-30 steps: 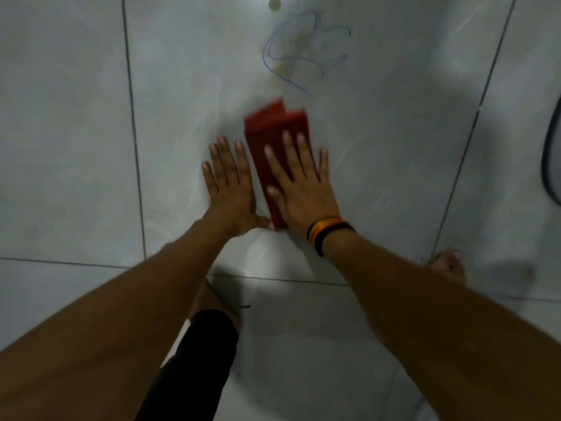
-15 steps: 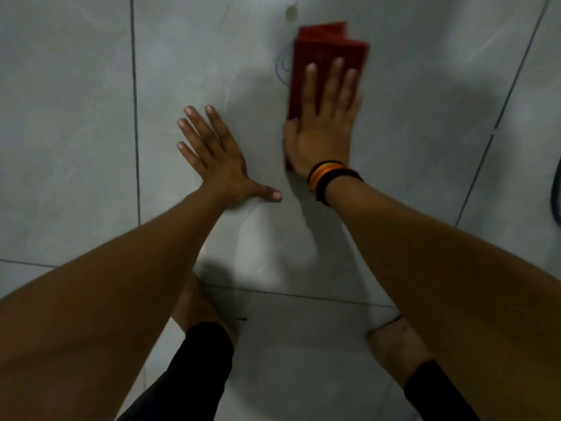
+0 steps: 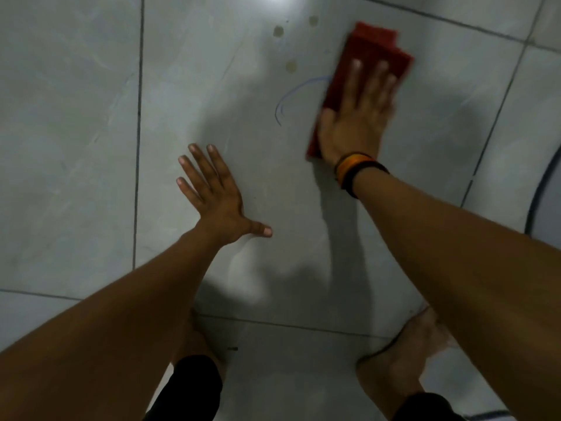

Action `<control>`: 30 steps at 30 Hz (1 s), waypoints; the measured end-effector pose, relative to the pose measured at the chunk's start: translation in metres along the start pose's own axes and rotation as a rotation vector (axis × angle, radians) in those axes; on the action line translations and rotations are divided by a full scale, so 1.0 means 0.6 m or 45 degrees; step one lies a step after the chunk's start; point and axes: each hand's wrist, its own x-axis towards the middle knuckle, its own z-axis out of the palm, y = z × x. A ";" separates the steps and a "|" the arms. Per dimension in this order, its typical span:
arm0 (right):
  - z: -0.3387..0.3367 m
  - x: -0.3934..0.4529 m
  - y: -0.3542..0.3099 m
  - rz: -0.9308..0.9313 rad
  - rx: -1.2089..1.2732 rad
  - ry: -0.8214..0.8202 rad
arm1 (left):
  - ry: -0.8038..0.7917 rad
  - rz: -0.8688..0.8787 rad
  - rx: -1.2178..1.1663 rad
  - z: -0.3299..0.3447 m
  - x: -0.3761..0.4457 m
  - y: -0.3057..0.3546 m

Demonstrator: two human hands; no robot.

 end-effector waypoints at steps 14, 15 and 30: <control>0.000 -0.076 0.074 -0.119 -0.147 -0.137 | -0.052 -0.032 0.022 0.007 0.000 -0.001; -0.006 -0.030 0.047 -0.041 -0.086 -0.081 | -0.057 -0.043 0.018 0.008 0.002 -0.002; 0.046 -0.207 0.044 -0.304 -0.182 -0.239 | -0.100 -0.065 -0.014 -0.016 -0.005 0.006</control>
